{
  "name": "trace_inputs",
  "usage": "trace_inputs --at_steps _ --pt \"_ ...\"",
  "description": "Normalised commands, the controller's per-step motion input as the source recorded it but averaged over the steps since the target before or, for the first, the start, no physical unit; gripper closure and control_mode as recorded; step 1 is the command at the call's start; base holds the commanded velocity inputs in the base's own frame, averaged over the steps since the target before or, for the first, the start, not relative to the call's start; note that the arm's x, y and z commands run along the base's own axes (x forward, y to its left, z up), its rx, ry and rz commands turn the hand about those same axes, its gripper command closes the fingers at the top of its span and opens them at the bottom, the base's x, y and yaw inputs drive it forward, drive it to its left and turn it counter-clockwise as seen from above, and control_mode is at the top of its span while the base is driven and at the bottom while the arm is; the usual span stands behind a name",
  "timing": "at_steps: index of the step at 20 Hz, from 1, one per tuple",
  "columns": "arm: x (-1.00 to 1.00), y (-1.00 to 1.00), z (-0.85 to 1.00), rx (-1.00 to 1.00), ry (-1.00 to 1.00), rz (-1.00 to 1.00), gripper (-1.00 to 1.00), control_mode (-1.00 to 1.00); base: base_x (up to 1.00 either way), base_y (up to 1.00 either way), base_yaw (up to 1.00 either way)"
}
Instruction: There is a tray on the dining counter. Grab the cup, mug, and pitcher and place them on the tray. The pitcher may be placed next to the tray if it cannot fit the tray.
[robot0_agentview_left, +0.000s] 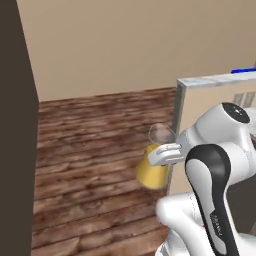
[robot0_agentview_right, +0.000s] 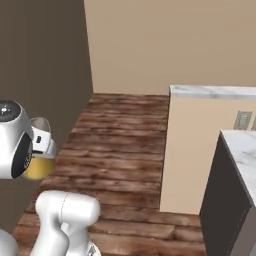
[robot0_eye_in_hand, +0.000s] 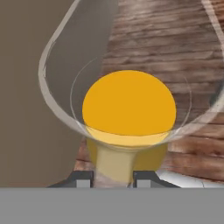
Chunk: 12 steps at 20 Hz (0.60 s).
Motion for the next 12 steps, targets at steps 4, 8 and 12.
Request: trace_inputs --at_steps 4,8,12 --pt "0.00 0.00 0.00 0.00 0.00 0.00 1.00 1.00 1.00 0.09 -0.06" --pt "0.00 0.00 0.00 0.00 0.00 0.00 1.00 1.00 1.00 0.01 -0.07" --pt "0.00 0.00 0.00 0.00 0.00 0.00 1.00 1.00 1.00 0.00 -0.07"
